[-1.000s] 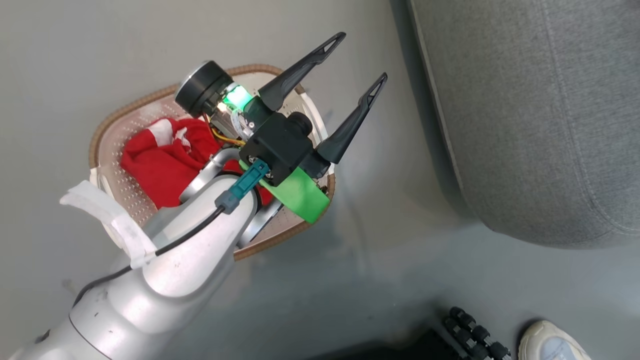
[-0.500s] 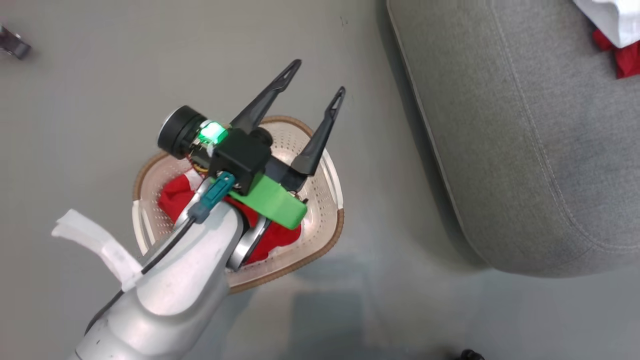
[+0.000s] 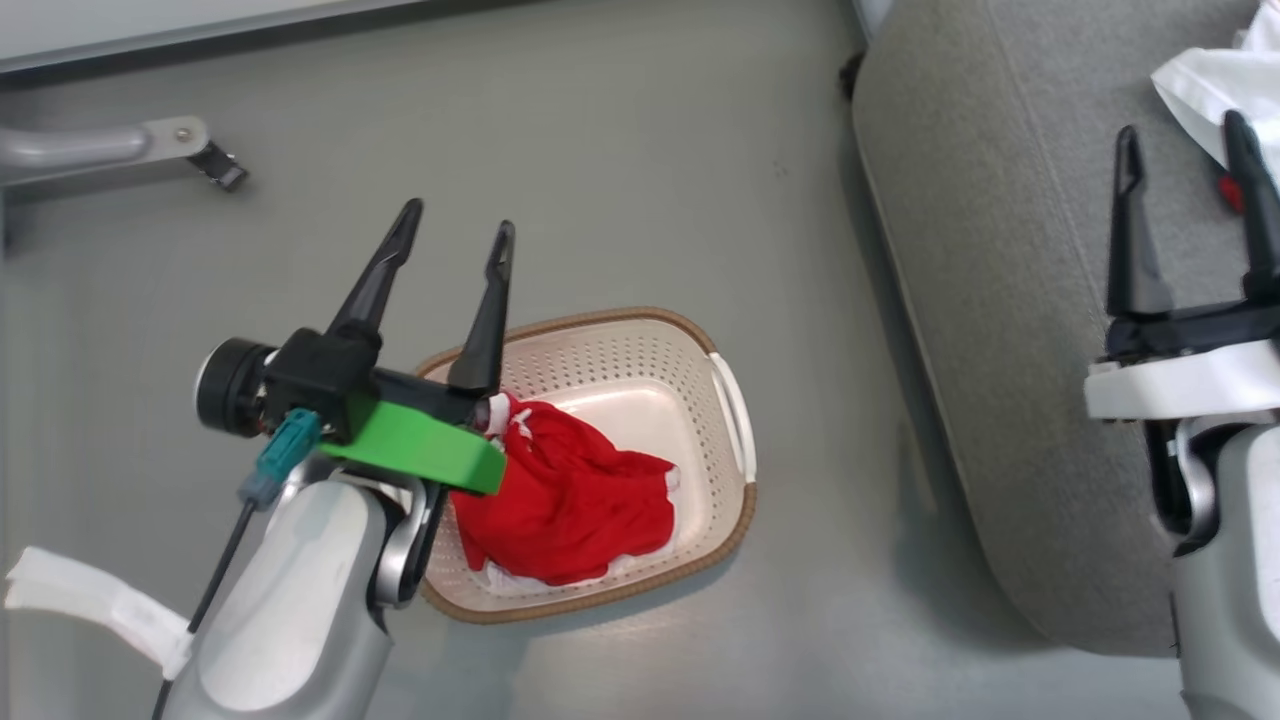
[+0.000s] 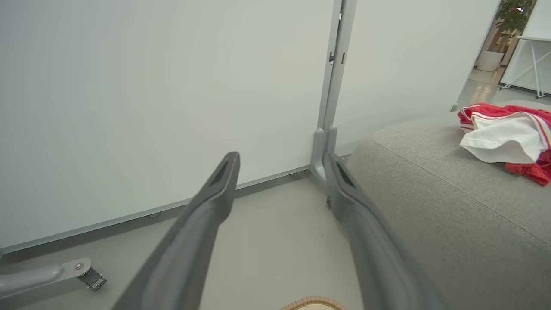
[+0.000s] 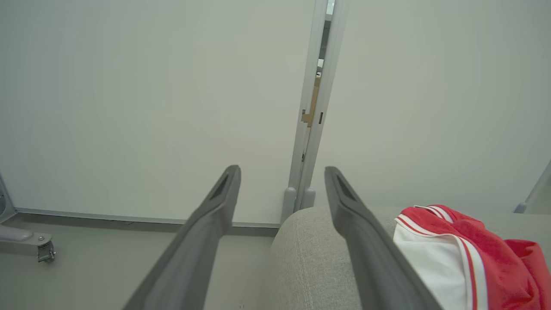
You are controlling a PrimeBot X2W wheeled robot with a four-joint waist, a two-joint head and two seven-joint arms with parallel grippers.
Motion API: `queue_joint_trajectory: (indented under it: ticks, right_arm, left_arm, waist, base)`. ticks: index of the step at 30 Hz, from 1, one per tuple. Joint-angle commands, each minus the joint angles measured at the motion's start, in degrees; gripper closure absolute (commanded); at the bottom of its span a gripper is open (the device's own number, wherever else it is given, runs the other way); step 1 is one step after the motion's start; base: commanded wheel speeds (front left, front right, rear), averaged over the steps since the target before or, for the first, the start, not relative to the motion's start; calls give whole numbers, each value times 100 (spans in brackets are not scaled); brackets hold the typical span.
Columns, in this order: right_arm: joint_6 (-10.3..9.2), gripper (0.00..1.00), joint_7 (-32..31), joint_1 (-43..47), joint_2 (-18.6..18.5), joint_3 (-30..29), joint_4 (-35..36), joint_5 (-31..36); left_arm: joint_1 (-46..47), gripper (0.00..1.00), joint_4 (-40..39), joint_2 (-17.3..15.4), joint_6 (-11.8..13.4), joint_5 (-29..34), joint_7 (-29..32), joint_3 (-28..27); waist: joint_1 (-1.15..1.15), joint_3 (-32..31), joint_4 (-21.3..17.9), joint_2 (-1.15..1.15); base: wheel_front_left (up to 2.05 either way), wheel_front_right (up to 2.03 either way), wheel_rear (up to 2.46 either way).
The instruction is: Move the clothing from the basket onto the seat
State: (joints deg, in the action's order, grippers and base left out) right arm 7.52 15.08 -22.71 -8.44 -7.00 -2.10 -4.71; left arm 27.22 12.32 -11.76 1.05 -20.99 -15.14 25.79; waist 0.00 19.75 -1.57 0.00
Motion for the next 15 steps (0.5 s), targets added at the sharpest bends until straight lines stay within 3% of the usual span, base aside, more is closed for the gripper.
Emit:
queue_joint_trajectory:
  ticks: [1,15]
  right_arm:
    - [-6,0,13,132,43,73,43,7]
    - [-6,0,14,800,437,586,91,8]
  left_arm:
    - [-185,0,-16,30,-3,60,1,-152]
    - [-1124,0,-143,383,-267,592,2,-1351]
  waist:
    - [0,-378,410,0]
    - [0,-1010,787,0]
  base:
    - [0,0,0]
    - [0,0,0]
